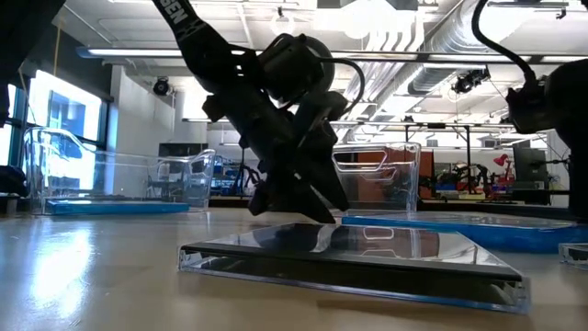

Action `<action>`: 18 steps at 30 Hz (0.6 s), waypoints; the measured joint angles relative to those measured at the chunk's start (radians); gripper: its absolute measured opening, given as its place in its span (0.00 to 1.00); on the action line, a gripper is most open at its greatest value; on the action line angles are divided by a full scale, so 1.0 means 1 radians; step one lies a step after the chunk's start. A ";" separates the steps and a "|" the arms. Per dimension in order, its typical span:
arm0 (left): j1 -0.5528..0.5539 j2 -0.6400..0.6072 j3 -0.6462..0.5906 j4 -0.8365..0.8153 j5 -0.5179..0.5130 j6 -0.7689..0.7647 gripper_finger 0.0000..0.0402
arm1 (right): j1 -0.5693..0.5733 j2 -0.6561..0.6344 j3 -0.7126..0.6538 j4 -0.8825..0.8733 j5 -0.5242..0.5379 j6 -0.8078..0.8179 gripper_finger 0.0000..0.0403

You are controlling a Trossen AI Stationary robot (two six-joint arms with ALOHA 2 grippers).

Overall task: Pick & place jewel cases by type
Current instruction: Put the top blue CD case into the left transparent bin

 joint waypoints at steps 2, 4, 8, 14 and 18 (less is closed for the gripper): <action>-0.001 0.000 0.000 0.000 -0.015 -0.014 0.34 | 0.010 0.000 0.000 -0.017 0.000 0.031 0.45; -0.001 0.000 0.000 0.000 -0.017 -0.018 0.34 | 0.017 0.000 0.000 -0.029 0.002 0.055 0.45; -0.002 0.019 0.002 0.037 -0.003 -0.042 0.34 | 0.019 0.000 0.000 -0.026 0.012 0.101 0.45; -0.002 0.054 0.020 0.089 0.018 -0.060 0.34 | 0.016 0.000 -0.045 0.080 0.001 0.191 0.45; -0.002 0.058 0.034 0.078 0.010 -0.042 0.34 | 0.018 -0.004 -0.145 0.284 0.041 0.213 0.45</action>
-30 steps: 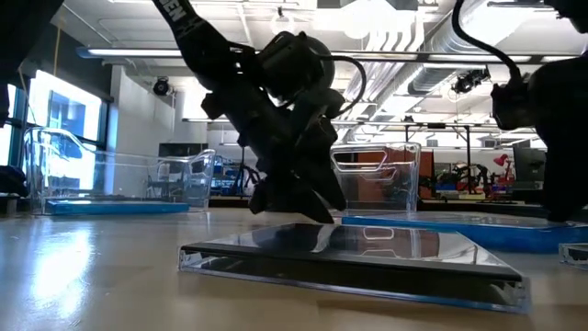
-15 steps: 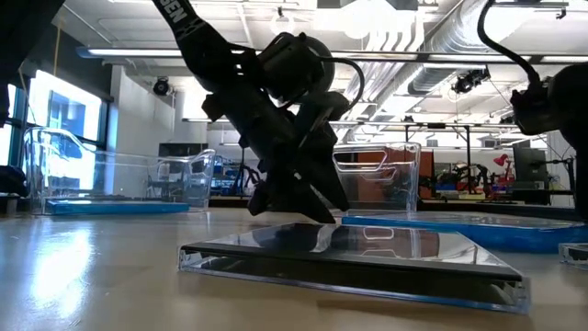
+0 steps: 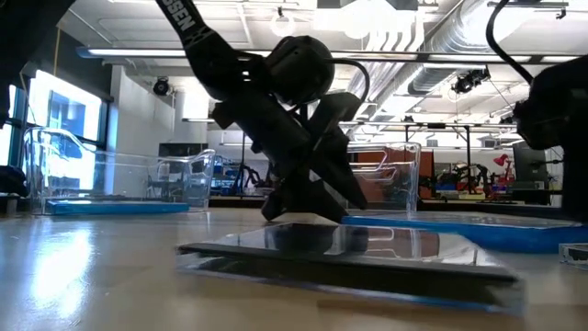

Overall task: Pick & place jewel cases by type
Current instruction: Put the top blue CD case into the left transparent bin

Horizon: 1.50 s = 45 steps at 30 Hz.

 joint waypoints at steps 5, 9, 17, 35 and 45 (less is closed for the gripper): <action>0.000 0.008 0.021 -0.005 0.042 0.010 0.34 | -0.001 0.000 -0.123 0.315 0.059 -0.012 0.45; 0.000 0.019 0.024 0.011 0.048 0.025 0.34 | -0.001 0.002 -0.187 0.458 0.073 -0.033 0.45; 0.000 0.018 0.032 0.075 0.146 0.093 0.34 | -0.026 0.001 -0.212 0.470 0.049 -0.075 0.45; -0.148 0.013 0.397 -0.682 -0.288 1.032 0.34 | -0.028 0.003 -0.213 0.460 0.110 -0.169 0.45; -0.244 0.062 0.392 -0.635 -0.600 0.931 0.34 | -0.087 0.003 -0.214 0.450 0.115 -0.196 0.45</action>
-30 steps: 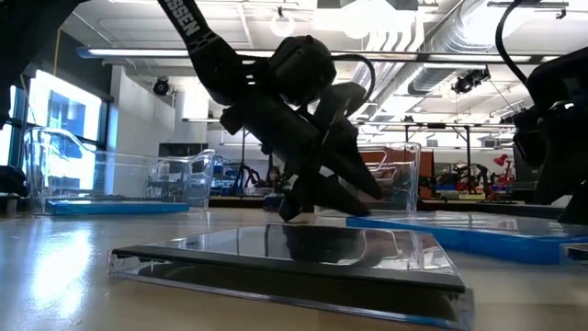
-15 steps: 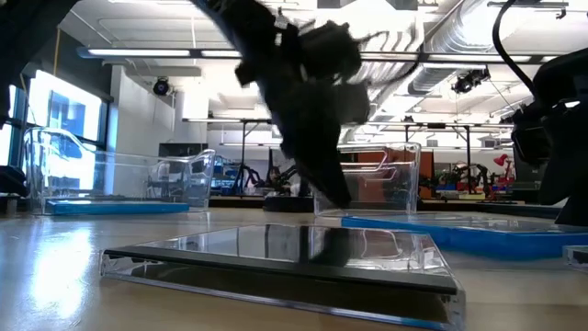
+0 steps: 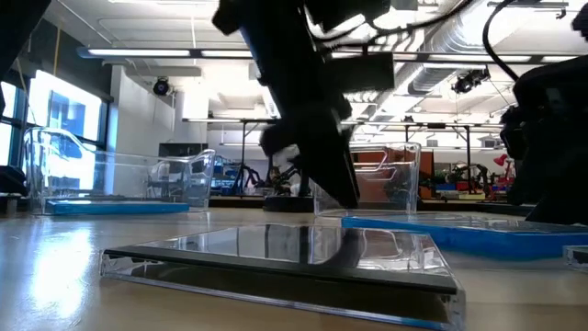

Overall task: Pick & place jewel cases by type
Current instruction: Put the top blue CD case into the left transparent bin

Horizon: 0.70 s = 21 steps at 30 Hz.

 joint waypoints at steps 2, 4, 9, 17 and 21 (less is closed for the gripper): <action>0.002 0.027 0.002 0.007 0.039 0.001 0.34 | -0.019 0.000 0.000 0.002 -0.026 -0.001 0.45; 0.002 0.046 0.004 0.021 0.016 0.004 0.34 | -0.034 0.000 0.000 0.003 -0.041 -0.005 0.45; -0.008 0.054 0.003 0.025 -0.071 0.023 0.34 | -0.064 0.000 0.000 0.009 -0.071 -0.028 0.45; -0.026 0.056 -0.001 0.099 -0.037 0.068 0.34 | -0.098 0.000 0.000 0.014 -0.101 -0.037 0.45; -0.040 0.059 -0.001 0.150 -0.075 0.076 0.34 | -0.111 0.000 0.000 0.020 -0.115 -0.042 0.45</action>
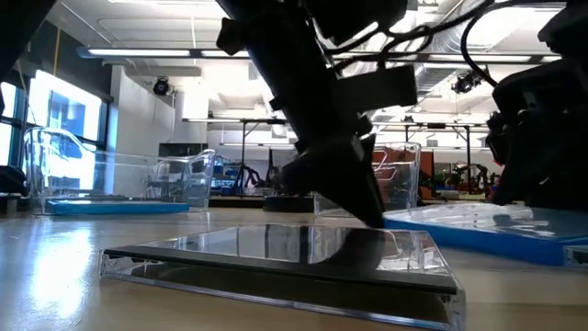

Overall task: Pick & place jewel cases by type
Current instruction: Put the top blue CD case into the left transparent bin

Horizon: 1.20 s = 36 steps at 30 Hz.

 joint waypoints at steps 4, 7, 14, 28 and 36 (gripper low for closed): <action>0.002 0.000 0.000 0.014 -0.045 0.003 0.34 | -0.001 0.004 -0.004 0.055 0.006 -0.054 0.45; 0.009 0.000 0.000 0.011 -0.068 -0.001 0.34 | -0.002 0.005 -0.006 0.103 0.015 -0.107 0.45; 0.015 0.000 0.000 0.008 -0.148 -0.001 0.34 | -0.002 0.005 -0.008 0.124 0.035 -0.235 0.43; -0.016 -0.039 0.001 -0.098 -0.395 0.057 0.34 | -0.001 0.003 -0.008 0.349 0.035 -0.389 0.22; -0.041 -0.145 0.001 -0.233 -0.562 0.077 0.34 | -0.001 0.003 -0.008 0.461 0.073 -0.412 0.19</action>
